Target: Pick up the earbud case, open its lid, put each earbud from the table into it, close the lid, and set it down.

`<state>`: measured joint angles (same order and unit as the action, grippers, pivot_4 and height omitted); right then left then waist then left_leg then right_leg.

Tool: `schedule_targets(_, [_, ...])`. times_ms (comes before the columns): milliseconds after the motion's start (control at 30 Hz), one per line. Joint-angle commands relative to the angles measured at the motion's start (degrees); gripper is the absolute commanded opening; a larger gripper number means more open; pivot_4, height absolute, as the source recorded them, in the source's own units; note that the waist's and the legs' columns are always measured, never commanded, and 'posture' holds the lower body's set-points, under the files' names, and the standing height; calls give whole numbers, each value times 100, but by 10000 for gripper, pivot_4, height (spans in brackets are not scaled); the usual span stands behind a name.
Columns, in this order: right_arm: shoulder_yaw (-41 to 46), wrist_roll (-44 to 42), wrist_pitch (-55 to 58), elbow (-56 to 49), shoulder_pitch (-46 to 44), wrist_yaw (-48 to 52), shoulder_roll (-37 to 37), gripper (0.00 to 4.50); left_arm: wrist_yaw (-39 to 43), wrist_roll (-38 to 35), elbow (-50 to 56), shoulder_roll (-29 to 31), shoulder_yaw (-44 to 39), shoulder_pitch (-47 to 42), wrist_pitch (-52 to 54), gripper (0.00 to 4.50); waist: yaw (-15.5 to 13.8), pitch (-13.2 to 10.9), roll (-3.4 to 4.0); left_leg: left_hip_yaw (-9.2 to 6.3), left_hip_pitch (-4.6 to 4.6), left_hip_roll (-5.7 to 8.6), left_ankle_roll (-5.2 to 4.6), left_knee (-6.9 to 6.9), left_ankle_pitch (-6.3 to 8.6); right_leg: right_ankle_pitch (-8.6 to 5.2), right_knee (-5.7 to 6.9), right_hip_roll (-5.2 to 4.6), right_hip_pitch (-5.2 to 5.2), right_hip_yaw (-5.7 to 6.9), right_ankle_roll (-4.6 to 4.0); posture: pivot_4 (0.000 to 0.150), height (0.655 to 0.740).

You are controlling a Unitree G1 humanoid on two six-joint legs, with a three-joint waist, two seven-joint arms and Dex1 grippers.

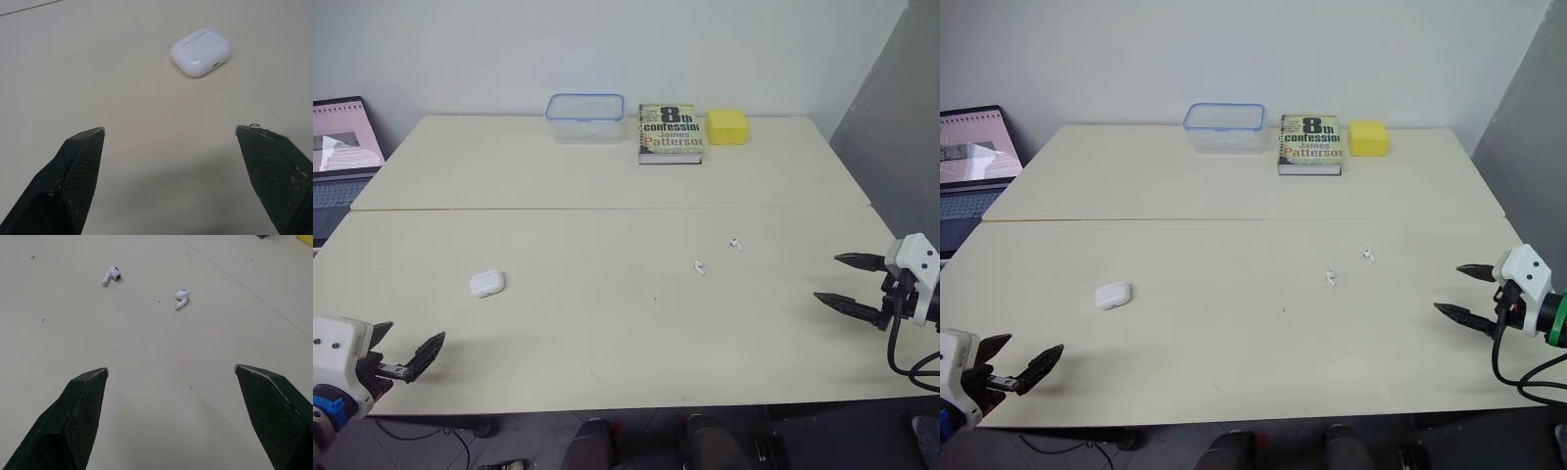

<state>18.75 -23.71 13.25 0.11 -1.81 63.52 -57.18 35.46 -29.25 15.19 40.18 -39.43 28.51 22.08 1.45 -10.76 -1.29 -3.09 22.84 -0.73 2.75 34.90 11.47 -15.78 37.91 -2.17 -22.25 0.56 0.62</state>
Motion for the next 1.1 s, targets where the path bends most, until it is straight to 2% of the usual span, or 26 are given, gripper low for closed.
schedule_targets(33, [38, 19, -25, -116, -51, -43, 41, 43369, 24, 74, 26, 110, -168, -161, -101, 45000, 0, 0, 0, 0, 0, 0, 0, 0, 0, 0, 0, 0, 0, 0, 0, 1500, 7400])
schedule_targets(133, [30, 30, -35, -187, 9, -48, 92, 43369, 111, 375, -136, 172, -93, -327, -426, 45000, -5, 1, -1, -2, 0, 0, 0, 0, 0, 0, 1, 2, 0, 2, 0, 1500, 7400])
schedule_targets(400, [-59, 74, -129, -122, -204, -42, 165, 43369, 527, 192, -346, 120, -271, -635, -689, 45000, -2, 1, 0, 6, -2, 1, 0, 0, 0, 1, 2, 4, 0, -2, 1, 1500, 7400])
schedule_targets(767, [-111, -51, 110, -89, -343, 71, 187, 43369, 513, -90, -111, -118, -271, -579, -447, 45000, -7, 1, -1, 4, -3, 1, 0, 1, 0, 2, 4, 4, 1, -2, 3, 1500, 7400])
schedule_targets(967, [-102, -54, 126, -161, -314, 108, 178, 43369, 171, -303, 98, -376, -299, -589, -79, 45000, -7, 1, -1, 4, -2, 1, 0, 1, 0, 2, 3, 5, 1, -2, 3, 1500, 7400])
schedule_targets(1100, [-223, -194, 283, -449, -514, 126, 215, 43369, -388, -538, 642, -811, -111, -583, 383, 45000, -4, 1, -1, 6, -3, 2, 0, 3, 0, 8, 4, 5, 2, -6, 14, 1500, 7400])
